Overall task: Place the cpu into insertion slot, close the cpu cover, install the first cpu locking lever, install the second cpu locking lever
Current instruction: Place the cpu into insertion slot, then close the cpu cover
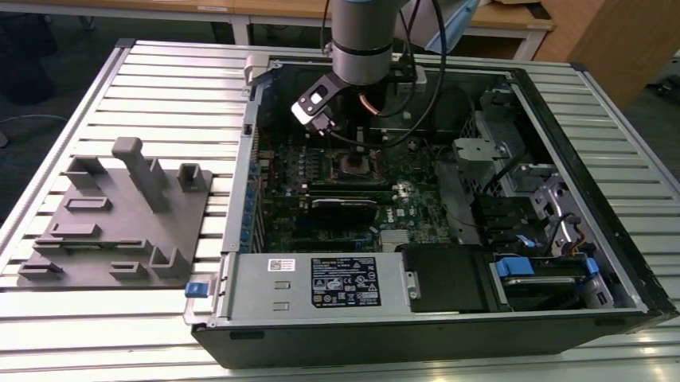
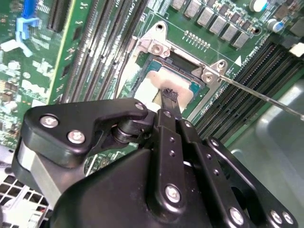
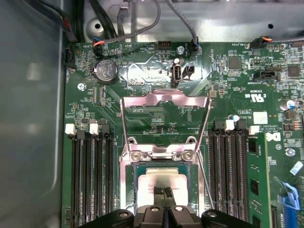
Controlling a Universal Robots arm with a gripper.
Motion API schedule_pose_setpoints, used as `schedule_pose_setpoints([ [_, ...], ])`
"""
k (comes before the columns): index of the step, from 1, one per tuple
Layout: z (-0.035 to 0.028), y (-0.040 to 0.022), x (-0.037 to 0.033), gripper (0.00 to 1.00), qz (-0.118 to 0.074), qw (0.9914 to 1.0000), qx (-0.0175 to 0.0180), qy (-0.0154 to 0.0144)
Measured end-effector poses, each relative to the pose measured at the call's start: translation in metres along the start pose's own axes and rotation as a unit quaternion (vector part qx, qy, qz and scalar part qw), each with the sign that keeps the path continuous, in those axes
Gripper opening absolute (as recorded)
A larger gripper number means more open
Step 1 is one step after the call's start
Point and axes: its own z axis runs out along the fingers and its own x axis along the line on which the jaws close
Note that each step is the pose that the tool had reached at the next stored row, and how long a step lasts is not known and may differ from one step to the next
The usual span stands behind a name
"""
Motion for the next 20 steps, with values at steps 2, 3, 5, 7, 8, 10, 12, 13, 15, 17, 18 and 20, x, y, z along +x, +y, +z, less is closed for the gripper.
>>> schedule_pose_setpoints([
  [2,-0.0051,0.0003,-0.0001,0.10,0.000,1.00000,0.0001,-0.0002],
  [3,-0.0063,0.0004,-0.0001,0.10,0.000,1.00000,0.0001,-0.0002],
  [5,-0.0067,0.0005,-0.0001,0.10,0.000,1.00000,0.0001,-0.0001],
  [7,-0.0067,0.0005,-0.0001,0.10,0.000,1.00000,0.0000,-0.0001],
  [8,-0.0075,0.0005,-0.0002,0.10,0.000,1.00000,0.0002,-0.0003],
  [10,-0.0086,0.0006,-0.0001,0.10,0.000,1.00000,0.0001,-0.0002],
  [12,-0.0086,0.0006,-0.0001,0.10,0.000,1.00000,0.0001,-0.0001],
  [13,-0.0095,0.0007,-0.0001,0.10,0.000,1.00000,0.0001,-0.0002],
  [15,-0.0105,0.0007,-0.0001,0.10,0.000,1.00000,0.0001,-0.0002],
  [17,-0.0109,0.0007,-0.0002,0.10,0.000,1.00000,0.0002,-0.0003],
  [18,-0.0111,0.0008,-0.0002,0.10,0.000,1.00000,0.0002,-0.0003],
  [20,-0.0114,0.0008,-0.0001,0.10,0.000,1.00000,0.0001,-0.0001],
])
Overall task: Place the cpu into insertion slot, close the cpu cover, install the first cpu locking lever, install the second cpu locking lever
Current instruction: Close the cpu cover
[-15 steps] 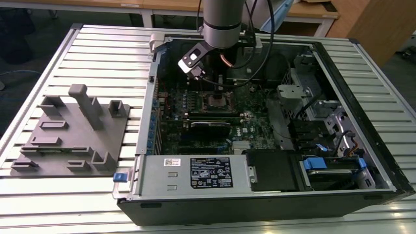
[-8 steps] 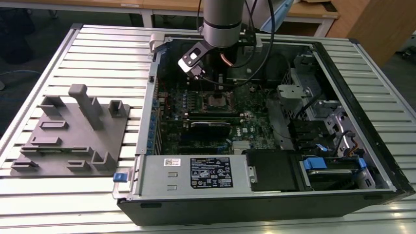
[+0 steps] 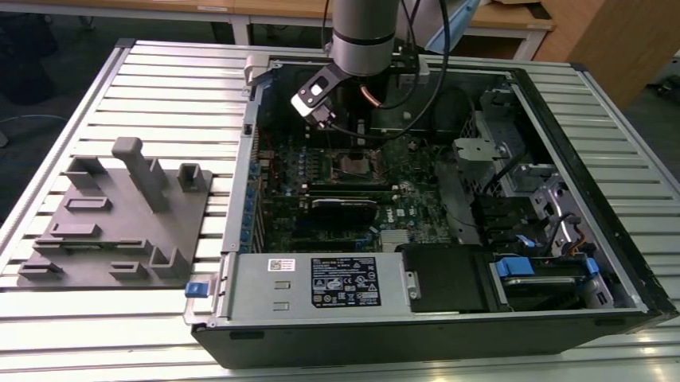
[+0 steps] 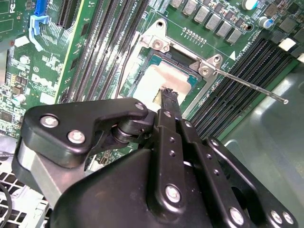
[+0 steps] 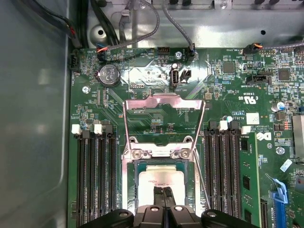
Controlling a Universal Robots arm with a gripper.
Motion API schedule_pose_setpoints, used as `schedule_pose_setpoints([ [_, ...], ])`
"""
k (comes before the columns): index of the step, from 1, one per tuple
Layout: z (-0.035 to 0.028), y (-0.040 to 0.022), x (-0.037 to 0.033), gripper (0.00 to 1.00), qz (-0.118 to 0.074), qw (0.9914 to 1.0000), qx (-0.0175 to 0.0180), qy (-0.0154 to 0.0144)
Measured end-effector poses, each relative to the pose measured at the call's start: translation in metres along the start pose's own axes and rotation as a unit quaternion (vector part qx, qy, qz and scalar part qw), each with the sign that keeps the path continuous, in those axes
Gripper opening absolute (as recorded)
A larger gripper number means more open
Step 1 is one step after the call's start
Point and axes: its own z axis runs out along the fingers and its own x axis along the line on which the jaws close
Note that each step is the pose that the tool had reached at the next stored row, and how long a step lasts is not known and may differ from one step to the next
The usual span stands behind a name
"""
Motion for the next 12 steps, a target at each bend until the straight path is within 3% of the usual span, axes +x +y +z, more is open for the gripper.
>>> schedule_pose_setpoints([
  [12,-0.0017,0.0001,0.0000,0.10,0.000,1.00000,0.0000,0.0000],
])
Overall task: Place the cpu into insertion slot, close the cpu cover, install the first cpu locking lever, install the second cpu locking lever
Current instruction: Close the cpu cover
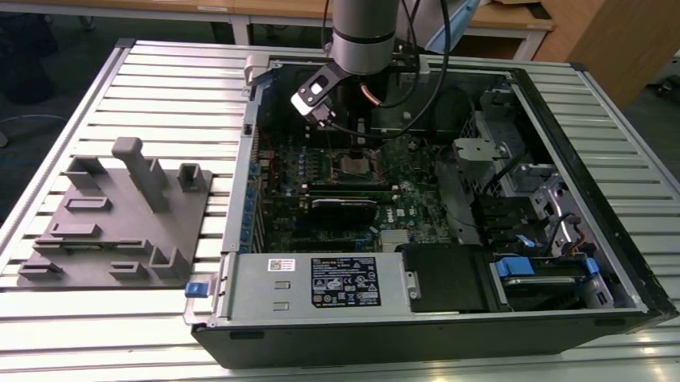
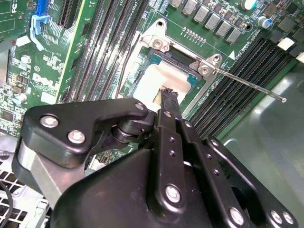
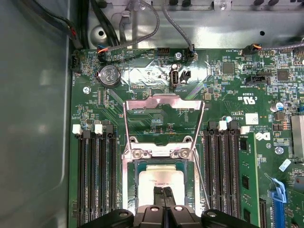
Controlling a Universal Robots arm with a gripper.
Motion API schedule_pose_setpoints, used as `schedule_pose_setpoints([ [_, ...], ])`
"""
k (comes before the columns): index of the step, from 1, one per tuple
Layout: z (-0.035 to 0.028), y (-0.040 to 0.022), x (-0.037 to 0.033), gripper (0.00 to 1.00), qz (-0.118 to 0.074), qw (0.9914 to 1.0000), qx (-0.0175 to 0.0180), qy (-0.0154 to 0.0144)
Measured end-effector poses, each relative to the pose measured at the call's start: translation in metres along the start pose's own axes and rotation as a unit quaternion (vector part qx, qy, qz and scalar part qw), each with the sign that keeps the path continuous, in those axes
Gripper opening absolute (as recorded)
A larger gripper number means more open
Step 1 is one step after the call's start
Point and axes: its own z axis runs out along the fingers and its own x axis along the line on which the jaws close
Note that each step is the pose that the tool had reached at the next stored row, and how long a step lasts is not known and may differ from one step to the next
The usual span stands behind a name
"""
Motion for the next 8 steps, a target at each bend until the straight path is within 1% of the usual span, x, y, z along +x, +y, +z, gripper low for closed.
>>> schedule_pose_setpoints([
  [8,-0.0023,0.0002,0.0000,0.10,0.000,1.00000,0.0000,0.0000],
])
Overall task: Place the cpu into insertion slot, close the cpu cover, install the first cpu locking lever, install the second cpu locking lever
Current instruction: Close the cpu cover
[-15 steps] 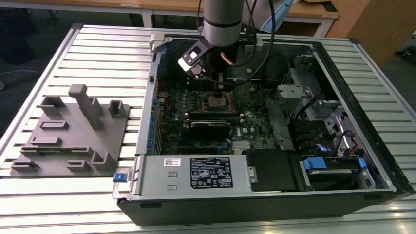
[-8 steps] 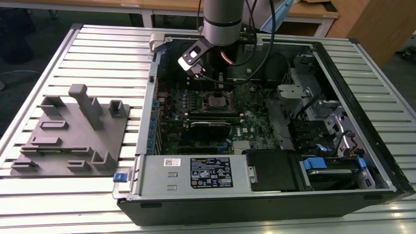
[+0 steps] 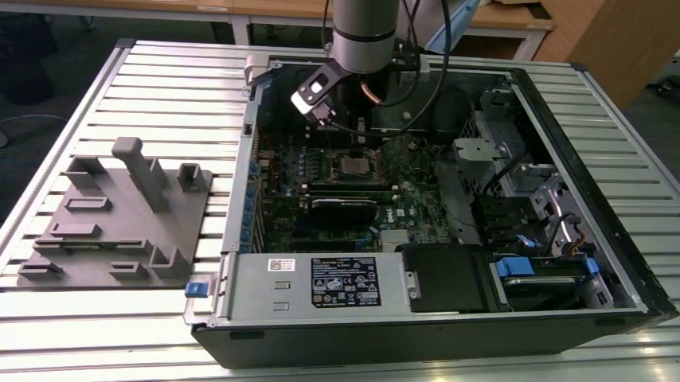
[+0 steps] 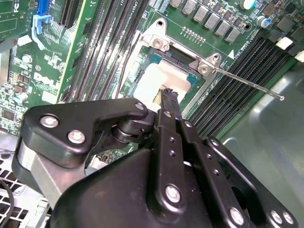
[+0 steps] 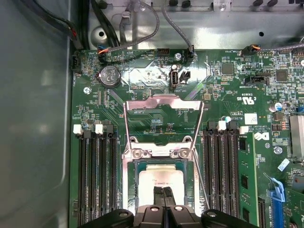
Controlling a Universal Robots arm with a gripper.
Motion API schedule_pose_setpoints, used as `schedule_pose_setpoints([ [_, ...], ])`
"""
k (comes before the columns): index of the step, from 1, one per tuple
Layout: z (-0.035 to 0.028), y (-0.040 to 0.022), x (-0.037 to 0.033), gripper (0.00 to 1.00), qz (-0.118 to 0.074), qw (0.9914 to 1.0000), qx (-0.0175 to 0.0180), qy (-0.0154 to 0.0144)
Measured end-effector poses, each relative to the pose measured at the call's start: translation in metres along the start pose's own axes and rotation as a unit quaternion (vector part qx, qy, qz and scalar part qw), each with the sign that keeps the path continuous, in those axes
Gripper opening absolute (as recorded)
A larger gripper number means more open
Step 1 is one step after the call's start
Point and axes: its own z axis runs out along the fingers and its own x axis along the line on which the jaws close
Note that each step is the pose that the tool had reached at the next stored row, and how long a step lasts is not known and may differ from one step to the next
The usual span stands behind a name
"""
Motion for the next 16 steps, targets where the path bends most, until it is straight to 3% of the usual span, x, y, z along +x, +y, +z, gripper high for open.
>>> schedule_pose_setpoints([
  [7,-0.0054,0.0004,0.0000,0.10,0.000,1.00000,0.0000,0.0000],
  [16,-0.0182,0.0013,-0.0001,0.10,0.000,1.00000,0.0000,0.0000],
])
